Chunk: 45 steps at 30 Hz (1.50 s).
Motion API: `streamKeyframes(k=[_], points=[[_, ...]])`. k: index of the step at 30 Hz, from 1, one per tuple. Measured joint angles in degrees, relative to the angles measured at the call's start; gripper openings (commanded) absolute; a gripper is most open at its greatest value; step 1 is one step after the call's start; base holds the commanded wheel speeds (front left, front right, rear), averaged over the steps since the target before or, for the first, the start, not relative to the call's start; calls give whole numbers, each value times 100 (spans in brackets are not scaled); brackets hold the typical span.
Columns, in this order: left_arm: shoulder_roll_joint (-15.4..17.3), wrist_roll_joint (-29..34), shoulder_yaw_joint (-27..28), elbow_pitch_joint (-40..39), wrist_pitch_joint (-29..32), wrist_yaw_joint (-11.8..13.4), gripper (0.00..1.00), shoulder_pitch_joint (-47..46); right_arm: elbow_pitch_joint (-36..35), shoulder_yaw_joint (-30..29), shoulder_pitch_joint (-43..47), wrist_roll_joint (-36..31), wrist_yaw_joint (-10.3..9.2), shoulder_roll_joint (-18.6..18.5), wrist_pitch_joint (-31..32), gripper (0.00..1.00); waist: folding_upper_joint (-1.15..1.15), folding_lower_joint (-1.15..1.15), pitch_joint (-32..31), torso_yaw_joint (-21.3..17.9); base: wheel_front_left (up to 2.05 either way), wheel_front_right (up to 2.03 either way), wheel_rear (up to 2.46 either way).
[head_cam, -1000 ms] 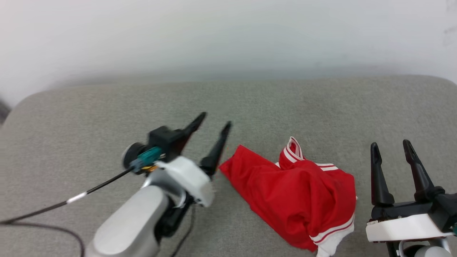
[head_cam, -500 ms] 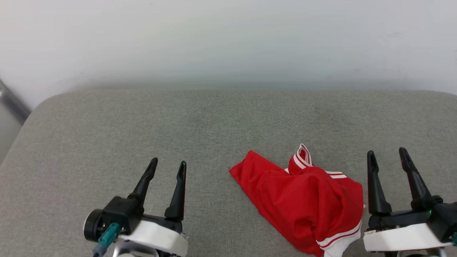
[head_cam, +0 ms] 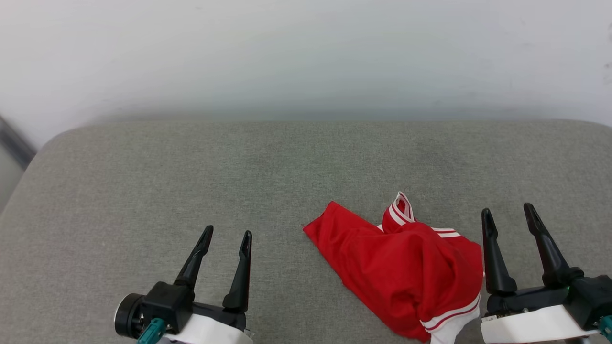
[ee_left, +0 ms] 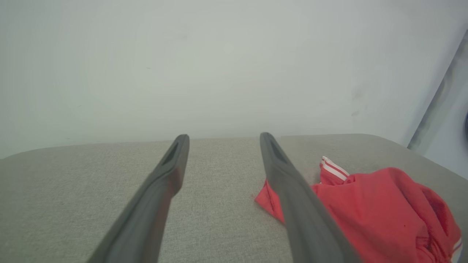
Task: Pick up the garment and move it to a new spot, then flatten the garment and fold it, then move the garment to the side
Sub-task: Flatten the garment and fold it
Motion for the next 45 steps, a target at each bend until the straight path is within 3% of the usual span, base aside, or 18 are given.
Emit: streamKeyframes(k=[7, 11, 14, 22, 25, 29, 35, 36, 37, 45], points=[[-115, 272, 45, 243, 0, -245, 100, -331, -60, -41, -88, -42, 0, 0, 0, 100, 0, 0, 211, -114, 0, 0, 0], [-65, 308, -94, 370, 376, -446, 100, -1011, -116, -80, -176, -46, 0, -1, 0, 100, 0, 0, 444, -197, 0, 0, 0], [-31, 226, -121, 390, 1031, -531, 100, -1585, -134, -80, -219, -62, 0, -1, 0, 100, 0, 0, 650, -276, 0, 0, 0], [75, -216, -510, 582, 3678, -691, 100, -2588, -200, -44, -427, -59, 0, -1, 0, 100, 0, 1, 1254, -516, 0, 0, 0], [181, -292, -558, 661, 4317, -704, 100, -2837, -226, -37, -498, -63, 1, -1, 0, 100, 0, 1, 1462, -607, 0, 0, 0], [250, -476, -778, 829, 4875, -779, 100, -2915, -212, -11, -573, -81, 0, -1, 0, 100, 0, 1, 1685, -725, 0, 0, 0], [305, -554, -1023, 1066, 5139, -803, 100, -2927, -186, 10, -677, -41, 0, -1, 0, 100, 0, 1, 1908, -867, 0, 0, 0], [308, -557, -1036, 1101, 5148, -814, 58, -2927, -185, 10, -678, -40, 0, -1, 0, 100, 0, 1, 1933, -879, 0, 0, 0], [311, -558, -1049, 1121, 5144, -816, 0, -2929, -182, 7, -680, -33, 0, -1, 0, 100, 0, 0, 1953, -884, 0, 0, 0], [247, -474, -936, 1199, 4295, -657, 0, -2887, -83, -14, -681, -101, 0, -1, 0, 100, 0, 1, 1822, -689, 0, 0, 0]])
